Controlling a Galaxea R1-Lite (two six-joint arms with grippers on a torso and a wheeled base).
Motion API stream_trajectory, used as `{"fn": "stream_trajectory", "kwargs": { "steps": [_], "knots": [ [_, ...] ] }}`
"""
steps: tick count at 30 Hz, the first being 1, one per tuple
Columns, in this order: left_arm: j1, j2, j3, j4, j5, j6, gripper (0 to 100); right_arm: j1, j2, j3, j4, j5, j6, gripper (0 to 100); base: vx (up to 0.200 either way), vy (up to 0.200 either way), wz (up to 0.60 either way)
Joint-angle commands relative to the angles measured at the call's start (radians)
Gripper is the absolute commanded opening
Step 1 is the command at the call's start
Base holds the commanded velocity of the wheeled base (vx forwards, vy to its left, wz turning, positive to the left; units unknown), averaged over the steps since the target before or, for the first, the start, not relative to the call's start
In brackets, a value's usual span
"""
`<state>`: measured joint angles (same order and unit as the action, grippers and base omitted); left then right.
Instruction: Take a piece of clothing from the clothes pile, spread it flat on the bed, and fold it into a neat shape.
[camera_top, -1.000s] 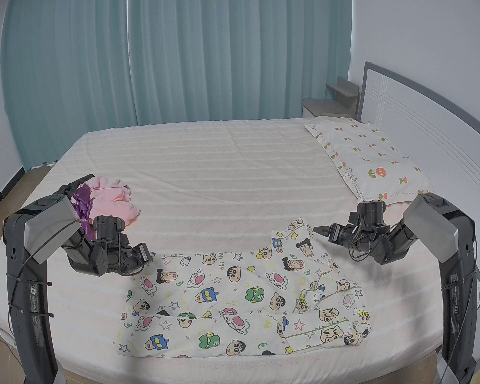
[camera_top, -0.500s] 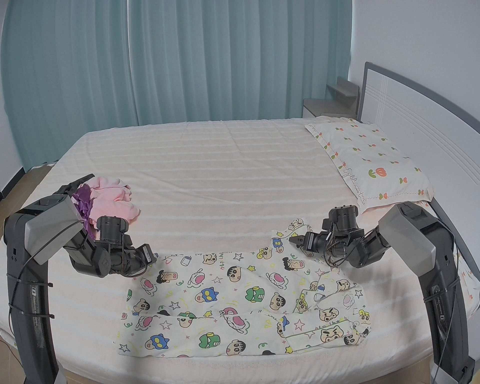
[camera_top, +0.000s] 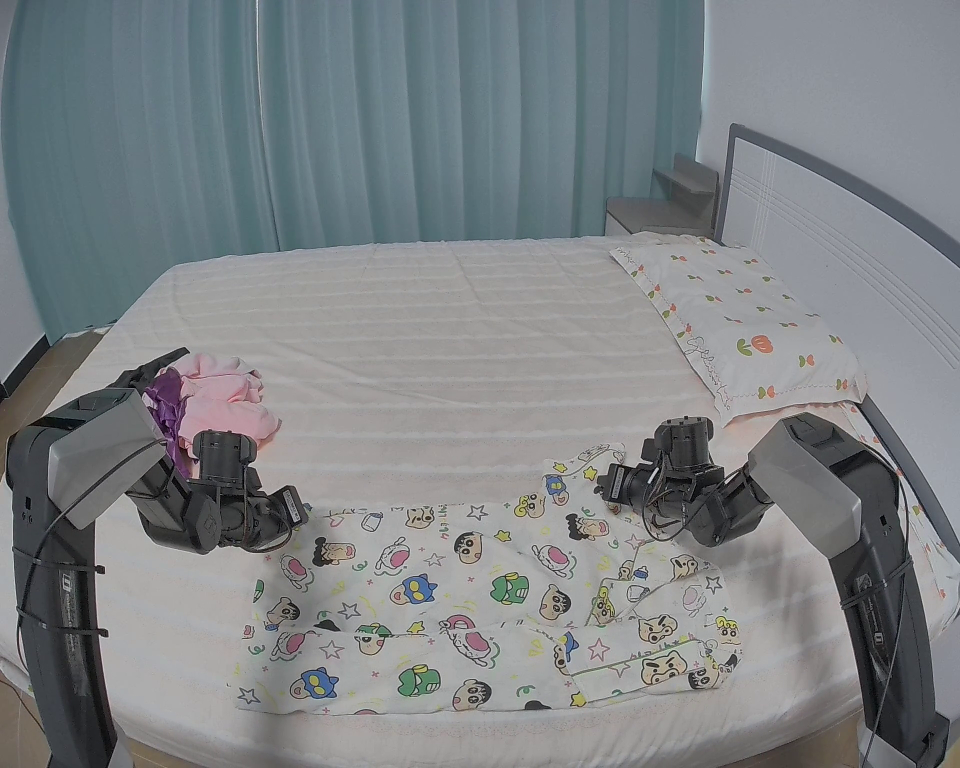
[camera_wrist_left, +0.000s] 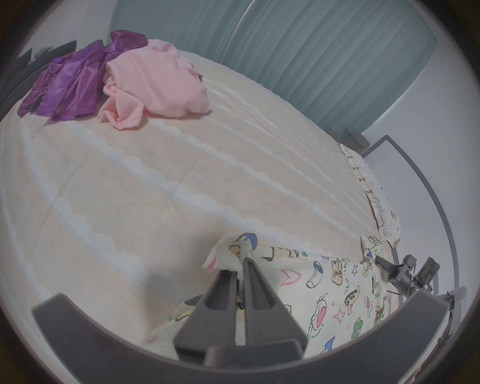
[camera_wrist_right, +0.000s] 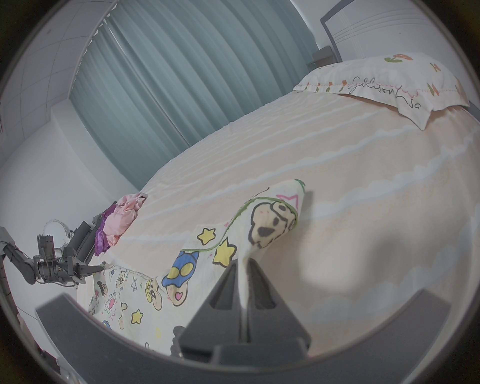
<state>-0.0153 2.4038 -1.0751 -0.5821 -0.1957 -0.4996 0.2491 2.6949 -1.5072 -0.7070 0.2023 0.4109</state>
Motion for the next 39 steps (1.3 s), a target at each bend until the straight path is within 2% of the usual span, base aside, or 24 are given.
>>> {"fn": "stream_trajectory", "kwargs": {
  "steps": [1,2,5,9,13,20,26,27,34,36,39],
  "knots": [
    [0.000,-0.015,0.000,-0.001,0.021,-0.004,0,-0.022,-0.067,0.094,-0.035,0.009,0.002,0,0.000,0.000,0.00],
    [0.000,-0.015,-0.002,-0.001,0.021,-0.005,0,-0.024,-0.069,0.098,-0.037,0.009,0.002,0,0.000,0.000,0.00],
    [-0.012,-0.015,-0.019,-0.002,0.090,-0.066,0,-0.050,-0.096,0.159,-0.069,0.026,0.003,0,0.000,0.000,0.00],
    [-0.015,-0.022,-0.023,-0.015,0.099,-0.099,0,-0.064,-0.122,0.217,-0.134,0.068,0.014,0,0.000,0.000,0.00],
    [-0.015,-0.034,-0.014,-0.041,0.110,-0.102,0,-0.065,-0.127,0.237,-0.189,0.077,0.039,0,0.000,0.000,0.00],
    [-0.015,-0.034,-0.003,-0.068,0.111,-0.100,0,-0.064,-0.121,0.239,-0.177,0.120,0.042,0,0.000,0.000,0.00],
    [-0.017,-0.028,0.003,-0.070,0.108,-0.102,0,-0.056,-0.110,0.213,-0.118,0.121,0.040,0,0.000,0.000,0.00],
    [-0.017,-0.028,0.004,-0.070,0.110,-0.102,0,-0.056,-0.107,0.205,-0.115,0.121,0.040,100,0.000,0.000,0.00],
    [-0.023,-0.028,0.014,-0.070,0.108,-0.111,0,-0.030,-0.072,0.162,-0.108,0.118,0.040,100,0.000,0.000,0.00],
    [-0.040,-0.026,0.014,-0.073,0.110,-0.148,0,-0.004,-0.067,0.144,-0.065,0.117,0.039,100,0.000,0.000,0.00],
    [-0.048,-0.032,0.014,-0.073,0.111,-0.155,0,0.024,-0.058,0.125,-0.042,0.112,0.032,100,0.000,0.000,0.00]
  ]
}}
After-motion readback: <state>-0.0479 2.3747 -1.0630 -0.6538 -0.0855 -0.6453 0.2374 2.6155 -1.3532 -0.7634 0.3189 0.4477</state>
